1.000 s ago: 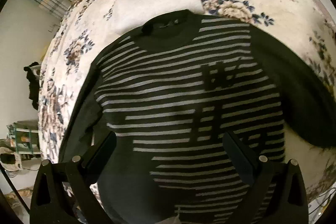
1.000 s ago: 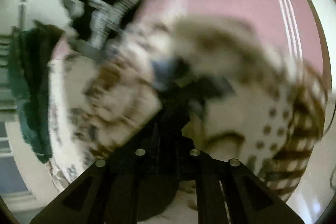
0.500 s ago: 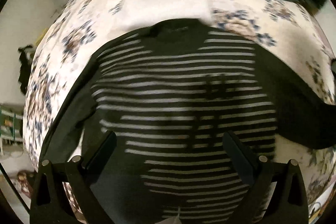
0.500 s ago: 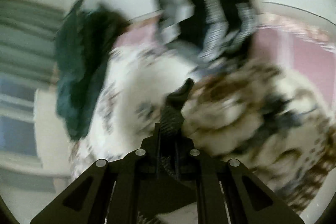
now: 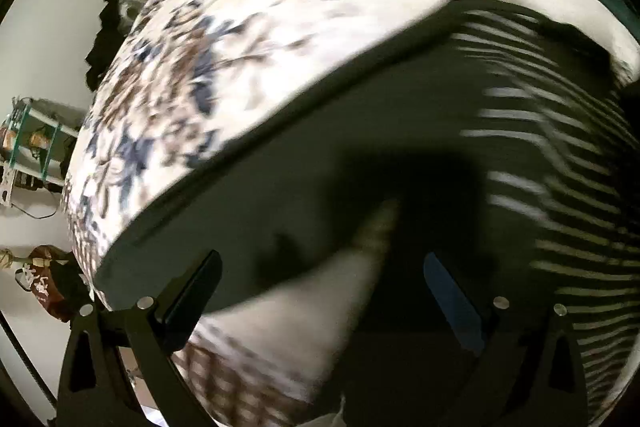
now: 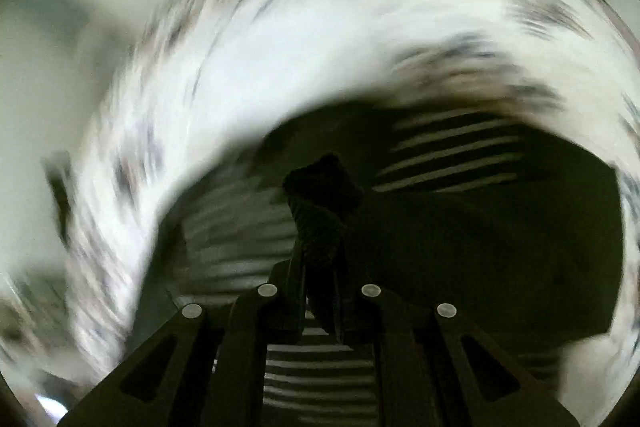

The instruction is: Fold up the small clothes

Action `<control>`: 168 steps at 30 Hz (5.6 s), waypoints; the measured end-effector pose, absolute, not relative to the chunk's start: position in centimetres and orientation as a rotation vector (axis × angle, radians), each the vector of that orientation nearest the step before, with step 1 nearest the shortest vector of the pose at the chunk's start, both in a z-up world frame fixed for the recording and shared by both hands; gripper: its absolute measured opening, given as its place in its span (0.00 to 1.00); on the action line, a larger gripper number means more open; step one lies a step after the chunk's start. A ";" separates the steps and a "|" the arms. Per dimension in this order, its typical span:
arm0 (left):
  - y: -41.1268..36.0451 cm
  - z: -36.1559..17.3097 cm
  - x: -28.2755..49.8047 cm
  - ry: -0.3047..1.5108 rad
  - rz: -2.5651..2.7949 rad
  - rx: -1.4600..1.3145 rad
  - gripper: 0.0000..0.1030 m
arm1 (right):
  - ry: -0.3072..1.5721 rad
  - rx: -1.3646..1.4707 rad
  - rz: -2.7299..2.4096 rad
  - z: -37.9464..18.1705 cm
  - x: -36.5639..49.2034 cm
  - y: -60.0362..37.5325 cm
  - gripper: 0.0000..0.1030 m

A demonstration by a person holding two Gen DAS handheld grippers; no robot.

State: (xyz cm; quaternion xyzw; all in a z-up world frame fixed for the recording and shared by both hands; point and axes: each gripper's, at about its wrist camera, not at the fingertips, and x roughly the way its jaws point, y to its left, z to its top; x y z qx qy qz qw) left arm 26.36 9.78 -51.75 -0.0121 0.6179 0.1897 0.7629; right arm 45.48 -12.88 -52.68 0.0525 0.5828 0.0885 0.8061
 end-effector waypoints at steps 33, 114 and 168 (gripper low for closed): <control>36.8 -55.3 13.9 1.428 0.509 -0.324 1.00 | 1.496 0.450 0.012 -54.3 32.2 -14.7 0.69; -25.9 -49.6 44.6 1.222 -0.333 -0.067 0.13 | 1.339 0.710 -0.444 -52.6 29.0 -51.3 0.90; 1.2 -52.6 38.0 1.246 0.355 0.094 0.98 | 1.463 0.453 -0.055 -55.7 47.7 -43.6 0.54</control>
